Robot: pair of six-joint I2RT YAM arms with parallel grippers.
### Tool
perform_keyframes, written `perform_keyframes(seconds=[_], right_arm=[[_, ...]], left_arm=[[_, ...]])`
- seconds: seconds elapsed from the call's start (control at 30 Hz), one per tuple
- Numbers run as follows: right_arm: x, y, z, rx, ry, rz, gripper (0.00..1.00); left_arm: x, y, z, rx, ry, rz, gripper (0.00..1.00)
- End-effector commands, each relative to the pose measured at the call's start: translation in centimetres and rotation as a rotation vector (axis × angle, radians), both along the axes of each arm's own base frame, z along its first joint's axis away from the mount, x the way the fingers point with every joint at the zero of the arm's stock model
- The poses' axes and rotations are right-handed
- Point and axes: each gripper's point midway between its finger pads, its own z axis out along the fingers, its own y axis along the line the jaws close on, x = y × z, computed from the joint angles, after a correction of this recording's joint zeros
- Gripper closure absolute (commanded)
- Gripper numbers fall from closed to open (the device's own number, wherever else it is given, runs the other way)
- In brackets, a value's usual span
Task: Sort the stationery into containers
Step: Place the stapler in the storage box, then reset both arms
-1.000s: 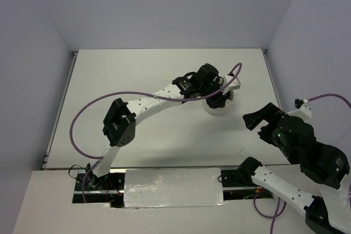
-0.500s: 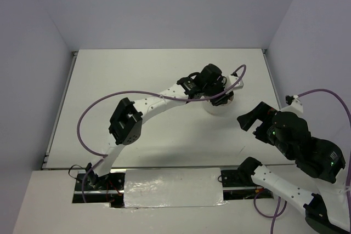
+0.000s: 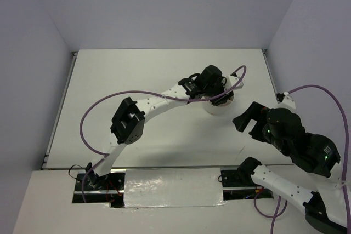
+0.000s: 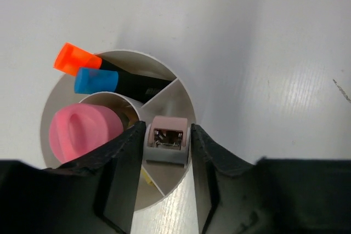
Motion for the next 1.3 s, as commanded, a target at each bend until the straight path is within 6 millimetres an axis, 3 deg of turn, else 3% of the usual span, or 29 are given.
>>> perform_keyframes(seconds=[0.0,0.17,0.3,0.4,0.43,0.5,0.53,0.57,0.6,0.63,0.67,0.7,0.77,0.8,0.83,0.87,0.9,0.93,0.97,1.0,1.03,1.07,1.1,1.17,1.27], right_arm=[[1.0,0.7,0.0,-0.056,0.003,0.033,0.00],[2.0,1.6,0.3,-0.070,-0.012,0.063,0.00],[2.7,2.1,0.6,-0.085,-0.021,0.078,0.00],[3.5,2.5,1.9,-0.090,-0.064,0.088,0.00],[3.9,2.4,3.1,-0.098,-0.106,0.089,0.00],[4.5,2.2,4.5,-0.120,-0.153,0.090,0.00],[5.1,2.2,5.8,-0.127,-0.182,0.083,0.00],[5.5,1.7,6.3,-0.171,-0.205,0.072,0.00],[5.8,1.5,6.9,-0.187,-0.219,0.067,0.00],[6.3,1.6,7.9,-0.194,-0.244,0.066,0.00],[6.5,1.4,8.4,-0.219,-0.262,0.069,0.00],[6.7,1.1,8.8,-0.233,-0.276,0.055,0.00],[7.0,0.5,10.2,-0.247,-0.313,0.032,0.00],[7.0,0.4,10.6,-0.247,-0.320,0.027,0.00],[6.9,0.0,11.4,-0.254,-0.332,0.019,0.00],[7.1,0.0,11.5,-0.266,-0.326,0.015,0.00],[7.1,-0.2,11.7,-0.271,-0.329,0.013,0.00],[6.9,-0.3,12.2,-0.273,-0.338,0.018,0.00],[6.8,-0.3,12.4,-0.271,-0.340,0.019,0.00],[6.7,-0.4,12.6,-0.263,-0.347,0.016,0.00],[6.5,-0.4,12.7,-0.250,-0.346,0.016,0.00],[6.3,-0.5,12.7,-0.243,-0.344,0.015,0.00],[6.1,-0.6,12.7,-0.237,-0.343,0.013,0.00],[5.8,-0.9,12.4,-0.231,-0.329,0.003,0.00],[5.4,-1.6,11.9,-0.236,-0.327,-0.019,0.00]], left_arm=[[1.6,-1.1,2.0,-0.065,-0.072,0.010,0.48],[1.8,-0.9,2.3,-0.069,-0.073,0.016,0.37],[1.2,-1.0,3.8,-0.104,-0.045,0.014,0.30],[0.4,-0.5,6.2,-0.150,-0.020,0.030,0.27],[0.4,0.1,8.8,-0.191,-0.043,0.055,0.26],[0.3,1.4,10.2,-0.219,-0.013,0.111,0.22],[0.0,2.6,13.0,-0.261,-0.027,0.134,0.20],[0.1,3.5,13.2,-0.267,0.001,0.171,0.19],[0.2,5.4,16.0,-0.317,0.008,0.217,0.18],[0.3,6.6,16.8,-0.325,0.018,0.252,0.17],[0.7,8.1,16.3,-0.319,0.045,0.318,0.06],[1.1,10.6,18.6,-0.352,0.032,0.370,0.01],[2.2,14.8,17.6,-0.323,0.094,0.520,0.01],[2.0,17.0,18.8,-0.345,0.105,0.572,0.01],[1.9,18.7,18.6,-0.340,0.124,0.622,0.01],[2.6,22.0,16.0,-0.285,0.165,0.755,0.01],[1.8,24.5,17.3,-0.312,0.152,0.815,0.01],[1.6,26.5,16.9,-0.307,0.158,0.877,0.01],[1.8,29.6,14.5,-0.279,0.197,0.986,0.01],[0.9,32.7,14.9,-0.287,0.185,1.073,0.01],[0.6,34.8,14.4,-0.283,0.190,1.139,0.01],[0.4,38.1,12.3,-0.256,0.214,1.255,0.01],[-1.0,40.7,12.4,-0.249,0.202,1.327,0.01],[-2.2,45.3,11.1,-0.217,0.182,1.483,0.01],[-4.8,49.3,10.7,-0.201,0.150,1.619,0.01]])
